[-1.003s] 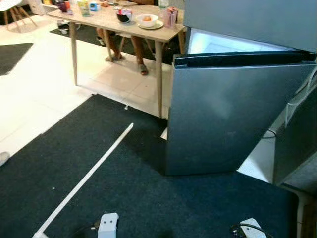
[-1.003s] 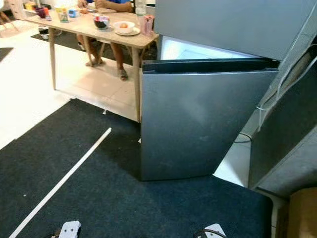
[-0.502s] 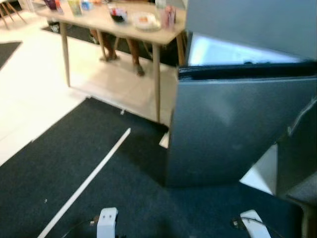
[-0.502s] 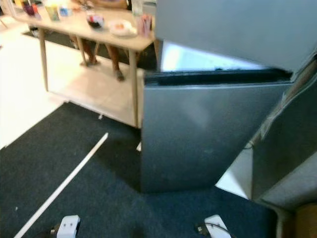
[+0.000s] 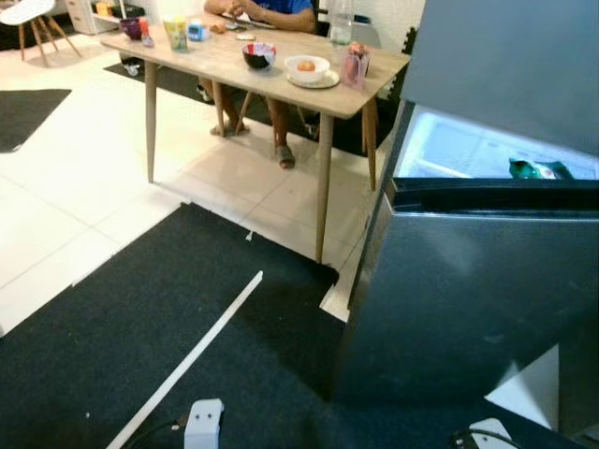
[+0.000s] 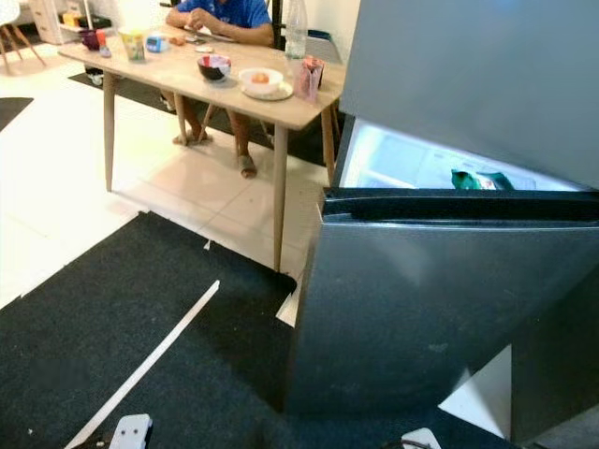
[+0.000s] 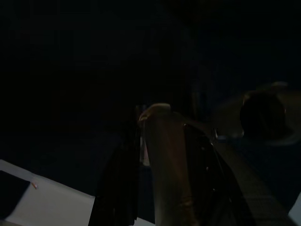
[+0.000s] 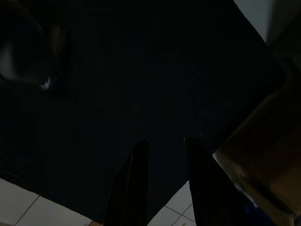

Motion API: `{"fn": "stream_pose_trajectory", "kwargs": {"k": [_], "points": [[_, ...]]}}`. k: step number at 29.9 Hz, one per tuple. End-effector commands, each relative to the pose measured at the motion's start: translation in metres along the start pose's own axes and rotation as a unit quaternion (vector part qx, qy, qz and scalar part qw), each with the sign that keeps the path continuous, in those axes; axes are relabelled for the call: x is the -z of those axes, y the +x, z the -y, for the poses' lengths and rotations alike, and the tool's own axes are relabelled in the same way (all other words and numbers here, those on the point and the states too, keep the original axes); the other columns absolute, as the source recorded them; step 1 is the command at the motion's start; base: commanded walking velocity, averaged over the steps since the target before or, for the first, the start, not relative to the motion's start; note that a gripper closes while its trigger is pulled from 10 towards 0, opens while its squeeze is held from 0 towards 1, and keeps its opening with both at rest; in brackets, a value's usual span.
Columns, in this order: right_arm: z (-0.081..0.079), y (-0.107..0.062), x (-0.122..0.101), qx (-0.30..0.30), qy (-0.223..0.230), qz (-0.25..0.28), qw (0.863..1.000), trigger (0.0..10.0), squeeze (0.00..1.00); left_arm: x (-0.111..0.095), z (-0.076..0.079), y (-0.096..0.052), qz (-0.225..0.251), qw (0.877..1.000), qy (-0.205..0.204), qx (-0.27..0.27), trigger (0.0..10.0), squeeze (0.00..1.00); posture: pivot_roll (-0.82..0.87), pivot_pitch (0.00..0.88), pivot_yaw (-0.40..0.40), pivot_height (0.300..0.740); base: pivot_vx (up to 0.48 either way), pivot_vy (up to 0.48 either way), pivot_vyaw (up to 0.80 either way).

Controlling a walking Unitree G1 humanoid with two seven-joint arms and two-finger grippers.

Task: Restocking fridge

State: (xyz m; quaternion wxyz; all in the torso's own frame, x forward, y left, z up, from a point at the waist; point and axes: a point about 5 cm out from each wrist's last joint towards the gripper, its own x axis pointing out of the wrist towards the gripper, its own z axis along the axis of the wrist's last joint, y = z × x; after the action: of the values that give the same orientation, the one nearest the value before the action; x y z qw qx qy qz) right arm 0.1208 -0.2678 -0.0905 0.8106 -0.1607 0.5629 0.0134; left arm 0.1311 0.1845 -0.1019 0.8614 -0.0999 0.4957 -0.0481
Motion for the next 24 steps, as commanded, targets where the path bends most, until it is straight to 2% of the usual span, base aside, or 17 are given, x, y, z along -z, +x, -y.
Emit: {"fn": "stream_pose_trajectory", "kwargs": {"k": [1, 11, 16, 17, 21, 24], "points": [[0.005, 0.000, -0.005, 0.007, 0.014, 0.012, 1.000, 10.0, 0.00, 0.005, 0.000, -0.001, -0.011, 1.000, 0.002, 0.002, 10.0, 0.00, 0.00, 0.019, -0.023, 0.740, 0.300, 0.000, 0.00], [0.011, 0.000, -0.021, 0.021, 0.058, 0.049, 0.997, 10.0, 0.00, 0.005, -0.001, -0.001, -0.011, 1.000, 0.000, -0.004, 10.0, 0.00, -0.01, 0.024, -0.020, 0.740, 0.313, 0.000, 0.00], [0.018, -0.001, -0.036, 0.033, 0.112, 0.090, 0.989, 10.0, 0.00, 0.006, -0.001, -0.001, -0.010, 1.000, -0.008, -0.008, 10.0, 0.00, -0.01, 0.028, -0.021, 0.740, 0.000, 0.000, 0.00], [0.018, -0.001, -0.036, 0.033, 0.112, 0.090, 0.989, 10.0, 0.00, 0.006, -0.001, -0.001, -0.010, 1.000, -0.008, -0.008, 10.0, 0.00, -0.01, 0.028, -0.021, 0.740, 0.000, 0.000, 0.00], [0.024, -0.002, -0.051, 0.037, 0.145, 0.123, 0.981, 10.0, 0.00, 0.006, -0.001, -0.001, -0.010, 1.000, -0.008, -0.008, 10.0, 0.00, -0.01, 0.029, -0.021, 0.740, 0.000, 0.000, 0.00], [0.032, -0.008, -0.090, 0.026, 0.117, 0.192, 0.974, 10.0, 0.00, 0.007, -0.002, -0.001, -0.011, 1.000, -0.006, -0.008, 10.0, 0.00, -0.01, 0.029, -0.021, 0.740, 0.000, 0.000, 0.00]]}}
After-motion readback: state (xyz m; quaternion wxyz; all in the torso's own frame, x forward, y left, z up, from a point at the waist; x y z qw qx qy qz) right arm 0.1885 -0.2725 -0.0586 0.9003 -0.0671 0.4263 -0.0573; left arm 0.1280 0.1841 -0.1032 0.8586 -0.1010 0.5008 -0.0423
